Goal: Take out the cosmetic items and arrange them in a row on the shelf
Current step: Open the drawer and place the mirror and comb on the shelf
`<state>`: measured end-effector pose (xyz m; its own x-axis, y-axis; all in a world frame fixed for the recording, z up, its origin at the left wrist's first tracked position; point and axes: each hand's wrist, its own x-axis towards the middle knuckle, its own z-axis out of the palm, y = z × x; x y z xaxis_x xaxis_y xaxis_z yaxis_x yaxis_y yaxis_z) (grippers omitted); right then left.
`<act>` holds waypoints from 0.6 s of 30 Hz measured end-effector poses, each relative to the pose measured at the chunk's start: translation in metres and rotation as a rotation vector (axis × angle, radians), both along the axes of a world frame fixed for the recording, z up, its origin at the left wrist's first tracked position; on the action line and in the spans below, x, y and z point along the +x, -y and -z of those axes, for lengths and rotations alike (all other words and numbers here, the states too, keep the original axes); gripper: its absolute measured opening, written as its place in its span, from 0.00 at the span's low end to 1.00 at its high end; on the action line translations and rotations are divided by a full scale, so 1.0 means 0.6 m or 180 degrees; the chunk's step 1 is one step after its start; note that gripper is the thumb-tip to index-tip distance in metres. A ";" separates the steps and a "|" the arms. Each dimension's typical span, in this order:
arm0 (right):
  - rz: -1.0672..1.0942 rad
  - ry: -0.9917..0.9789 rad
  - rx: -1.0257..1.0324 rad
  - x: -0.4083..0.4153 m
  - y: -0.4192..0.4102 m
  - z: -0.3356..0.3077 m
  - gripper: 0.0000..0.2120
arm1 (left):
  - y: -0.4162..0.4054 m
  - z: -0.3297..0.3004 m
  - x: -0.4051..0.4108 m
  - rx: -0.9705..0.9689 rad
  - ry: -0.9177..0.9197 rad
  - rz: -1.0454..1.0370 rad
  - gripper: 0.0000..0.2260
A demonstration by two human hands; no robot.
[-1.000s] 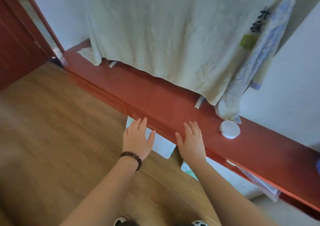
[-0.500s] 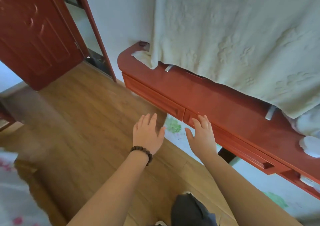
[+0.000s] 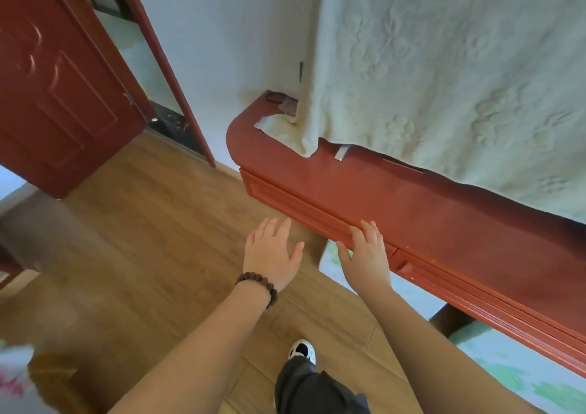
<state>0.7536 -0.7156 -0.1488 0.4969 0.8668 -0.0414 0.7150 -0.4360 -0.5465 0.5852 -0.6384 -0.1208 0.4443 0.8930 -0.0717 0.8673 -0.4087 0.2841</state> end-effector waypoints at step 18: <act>0.1205 -0.0395 -0.0396 -0.115 -0.161 0.027 0.23 | -0.257 0.051 -0.038 -0.0460 -0.0372 0.1366 0.26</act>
<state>0.6846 -0.6190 -0.1650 0.7642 0.6086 -0.2138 0.4237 -0.7235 -0.5450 0.5624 -0.4845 -0.1514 0.7529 0.6074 -0.2534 0.6581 -0.7010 0.2748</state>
